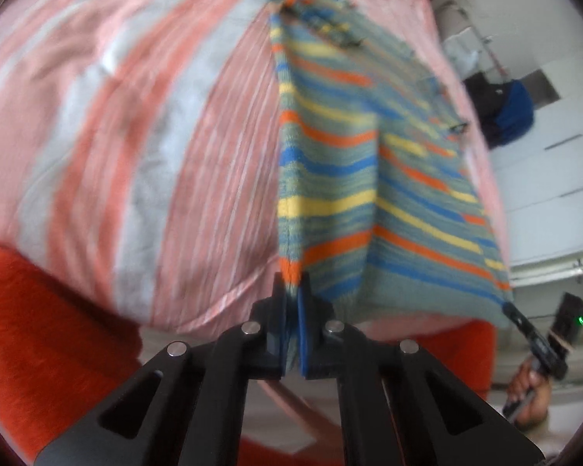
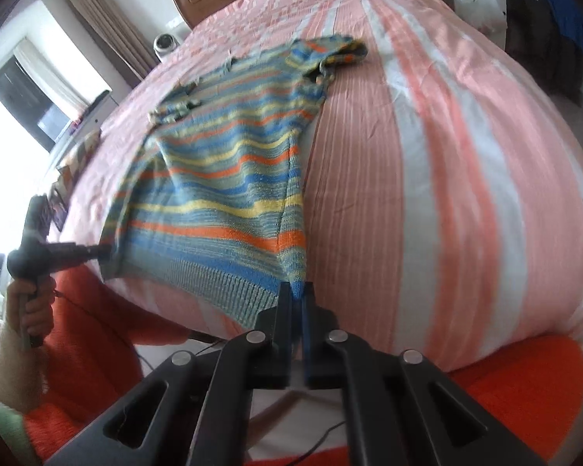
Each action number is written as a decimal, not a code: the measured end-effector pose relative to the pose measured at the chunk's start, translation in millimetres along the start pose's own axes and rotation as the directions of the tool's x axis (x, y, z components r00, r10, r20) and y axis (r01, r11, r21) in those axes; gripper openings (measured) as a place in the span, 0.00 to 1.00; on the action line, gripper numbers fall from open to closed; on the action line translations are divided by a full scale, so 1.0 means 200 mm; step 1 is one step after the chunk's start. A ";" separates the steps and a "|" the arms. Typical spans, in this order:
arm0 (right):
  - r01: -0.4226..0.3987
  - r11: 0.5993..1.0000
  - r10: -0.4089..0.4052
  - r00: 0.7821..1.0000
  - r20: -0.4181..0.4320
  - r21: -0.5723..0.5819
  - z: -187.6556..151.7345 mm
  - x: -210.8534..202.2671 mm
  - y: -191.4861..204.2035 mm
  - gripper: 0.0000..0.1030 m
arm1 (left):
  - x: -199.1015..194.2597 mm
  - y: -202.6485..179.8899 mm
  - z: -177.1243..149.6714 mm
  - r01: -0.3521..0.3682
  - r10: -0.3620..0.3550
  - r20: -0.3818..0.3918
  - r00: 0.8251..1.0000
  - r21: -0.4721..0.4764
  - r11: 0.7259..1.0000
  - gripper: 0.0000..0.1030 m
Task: Fold small clothes
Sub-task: 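Lift the hem with both grippers and pull it to spread the sweater flat, then lower the hem onto the bed and open both grippers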
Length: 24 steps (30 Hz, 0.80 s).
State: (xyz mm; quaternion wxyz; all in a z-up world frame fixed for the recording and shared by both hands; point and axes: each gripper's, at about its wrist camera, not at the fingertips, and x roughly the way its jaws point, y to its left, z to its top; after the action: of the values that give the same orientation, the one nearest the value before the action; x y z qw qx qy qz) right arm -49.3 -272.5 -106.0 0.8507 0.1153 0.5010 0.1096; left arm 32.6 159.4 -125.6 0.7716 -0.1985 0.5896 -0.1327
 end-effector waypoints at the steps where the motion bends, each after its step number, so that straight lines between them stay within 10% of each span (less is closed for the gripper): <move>1: -0.009 1.000 0.009 1.000 0.007 0.006 0.01 -0.04 0.00 0.03 | -0.04 0.01 0.00 -0.012 0.012 0.012 1.000 0.010 1.000 0.02; 11: 0.027 1.000 -0.025 0.994 -0.107 0.015 -0.04 0.24 -0.04 0.03 | 0.20 0.13 -0.02 -0.212 0.214 -0.050 0.976 0.038 0.977 0.02; 24: 0.045 0.998 -0.037 0.990 -0.139 0.053 -0.05 0.36 -0.08 0.03 | 0.19 0.13 -0.03 -0.219 0.219 -0.049 0.975 0.008 0.976 0.03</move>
State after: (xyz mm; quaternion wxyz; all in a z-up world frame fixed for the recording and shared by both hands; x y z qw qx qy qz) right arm -22.3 -264.5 -174.9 0.8126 0.1210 0.5637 0.0855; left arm 36.4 164.3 -170.7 0.7669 -0.1279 0.6267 -0.0527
